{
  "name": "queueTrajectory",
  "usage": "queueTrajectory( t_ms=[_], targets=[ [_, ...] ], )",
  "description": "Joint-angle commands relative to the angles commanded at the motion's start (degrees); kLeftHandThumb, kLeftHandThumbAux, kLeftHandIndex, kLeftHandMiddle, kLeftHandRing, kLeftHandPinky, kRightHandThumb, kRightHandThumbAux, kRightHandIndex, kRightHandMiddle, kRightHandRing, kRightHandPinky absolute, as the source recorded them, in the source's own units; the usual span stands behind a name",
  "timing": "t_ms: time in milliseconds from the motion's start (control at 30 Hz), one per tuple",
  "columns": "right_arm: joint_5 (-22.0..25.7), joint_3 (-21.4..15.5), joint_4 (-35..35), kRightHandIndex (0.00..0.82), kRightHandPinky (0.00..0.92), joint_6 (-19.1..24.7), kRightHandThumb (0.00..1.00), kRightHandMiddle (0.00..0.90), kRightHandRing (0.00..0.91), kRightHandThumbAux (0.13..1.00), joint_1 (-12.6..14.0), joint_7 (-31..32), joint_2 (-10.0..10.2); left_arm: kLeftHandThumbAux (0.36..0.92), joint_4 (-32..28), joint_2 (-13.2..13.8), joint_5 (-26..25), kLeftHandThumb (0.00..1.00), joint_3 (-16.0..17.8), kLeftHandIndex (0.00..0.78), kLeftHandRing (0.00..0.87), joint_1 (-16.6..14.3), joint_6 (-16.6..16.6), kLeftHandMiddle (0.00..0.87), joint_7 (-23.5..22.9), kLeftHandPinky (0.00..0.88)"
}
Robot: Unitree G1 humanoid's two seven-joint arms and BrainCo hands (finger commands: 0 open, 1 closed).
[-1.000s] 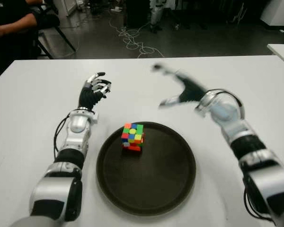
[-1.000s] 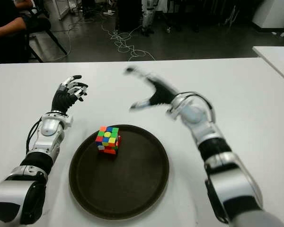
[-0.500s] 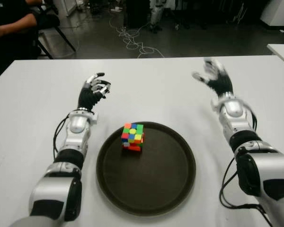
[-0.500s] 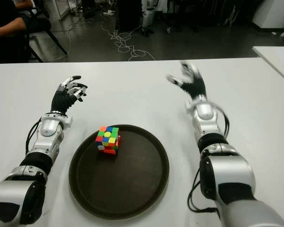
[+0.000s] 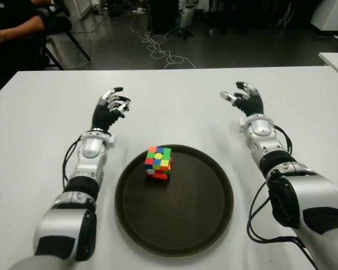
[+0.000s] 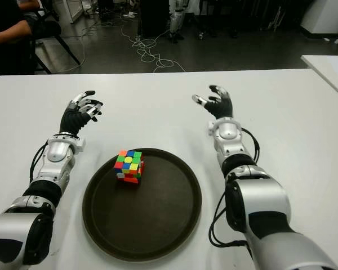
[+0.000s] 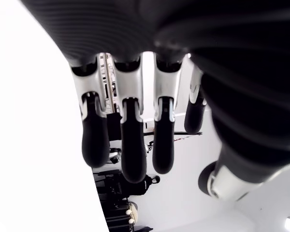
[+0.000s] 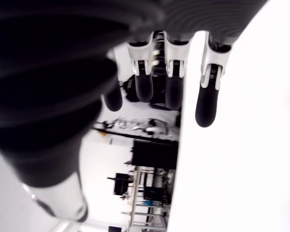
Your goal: Pick up the Rubik's Cube and put it in the plate
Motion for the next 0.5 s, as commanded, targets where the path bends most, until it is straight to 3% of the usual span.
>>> queueTrajectory(
  t_ms=[500],
  targets=[
    [-5.2,3.0,-0.3,0.329,0.456,-3.4,0.291,0.398,0.437,0.680,1.2,-2.6,-0.1,0.679,0.1,-0.1,0.0,0.309,0.1,0.216,0.472,0.0,-0.1,0.390,0.0,0.540]
  ],
)
